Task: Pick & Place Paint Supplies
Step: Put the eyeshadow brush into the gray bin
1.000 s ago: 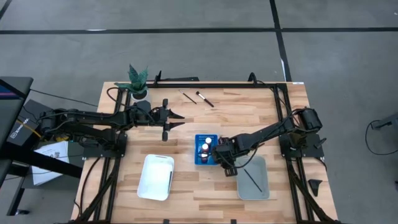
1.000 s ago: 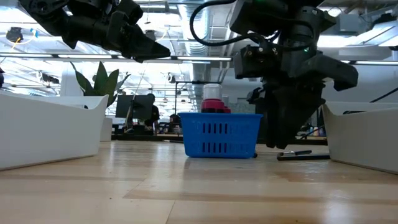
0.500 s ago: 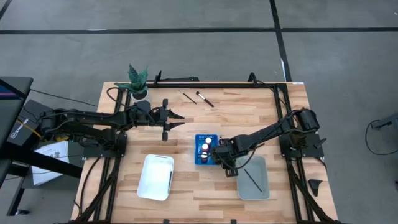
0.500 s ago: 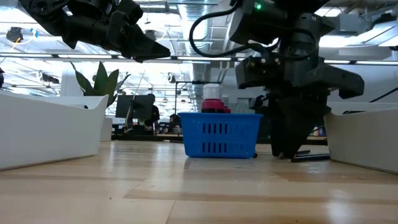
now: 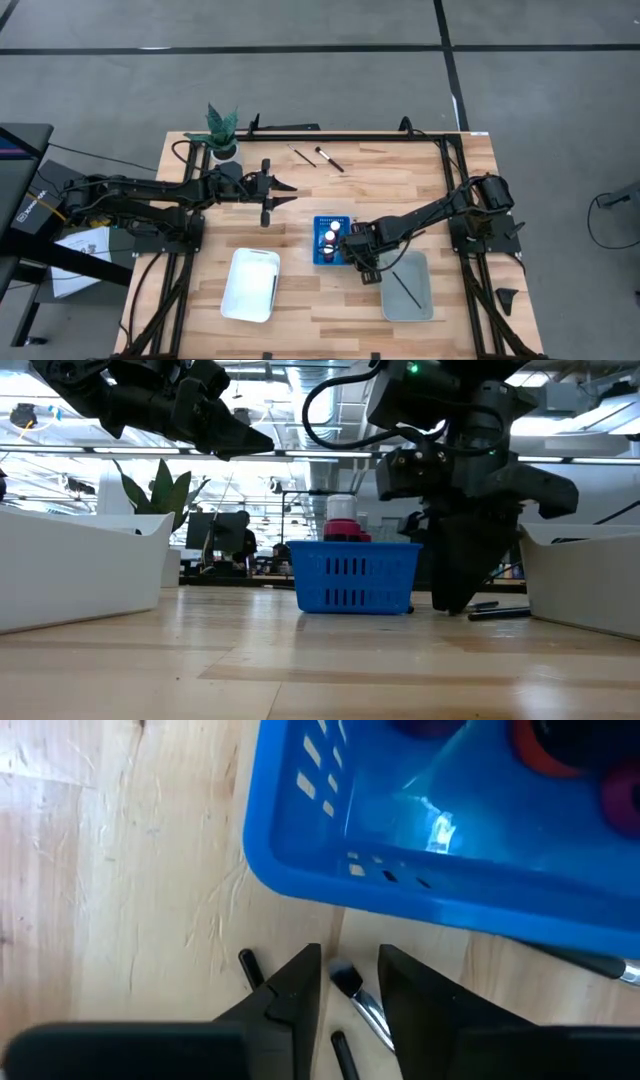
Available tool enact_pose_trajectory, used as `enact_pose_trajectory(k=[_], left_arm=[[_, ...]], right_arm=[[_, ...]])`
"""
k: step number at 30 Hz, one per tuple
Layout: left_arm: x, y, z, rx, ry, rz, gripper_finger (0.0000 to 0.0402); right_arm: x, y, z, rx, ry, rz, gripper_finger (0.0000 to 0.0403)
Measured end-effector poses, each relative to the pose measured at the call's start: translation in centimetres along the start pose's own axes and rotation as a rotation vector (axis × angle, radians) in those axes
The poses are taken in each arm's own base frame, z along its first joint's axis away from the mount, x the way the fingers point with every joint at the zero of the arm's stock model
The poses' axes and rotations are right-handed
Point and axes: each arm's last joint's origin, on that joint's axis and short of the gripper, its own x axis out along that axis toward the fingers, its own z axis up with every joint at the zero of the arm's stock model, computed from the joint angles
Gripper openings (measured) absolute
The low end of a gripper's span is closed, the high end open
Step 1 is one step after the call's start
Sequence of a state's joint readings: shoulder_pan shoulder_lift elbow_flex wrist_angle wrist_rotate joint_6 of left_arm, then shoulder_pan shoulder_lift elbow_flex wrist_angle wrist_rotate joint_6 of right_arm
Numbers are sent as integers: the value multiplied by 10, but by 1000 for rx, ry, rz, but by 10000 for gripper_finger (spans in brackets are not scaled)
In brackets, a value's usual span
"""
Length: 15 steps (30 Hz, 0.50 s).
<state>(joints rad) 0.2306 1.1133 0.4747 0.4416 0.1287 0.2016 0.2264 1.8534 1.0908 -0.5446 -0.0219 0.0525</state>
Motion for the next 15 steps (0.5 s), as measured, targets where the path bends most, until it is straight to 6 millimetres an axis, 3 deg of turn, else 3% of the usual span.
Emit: enact_pose_trajectory(k=[11,15], left_arm=[[0,0,0,0,0,0,94],[0,0,0,0,0,0,94]], right_arm=[[0,0,0,0,1,-4,13],[0,-1,0,-1,4,-29,3]])
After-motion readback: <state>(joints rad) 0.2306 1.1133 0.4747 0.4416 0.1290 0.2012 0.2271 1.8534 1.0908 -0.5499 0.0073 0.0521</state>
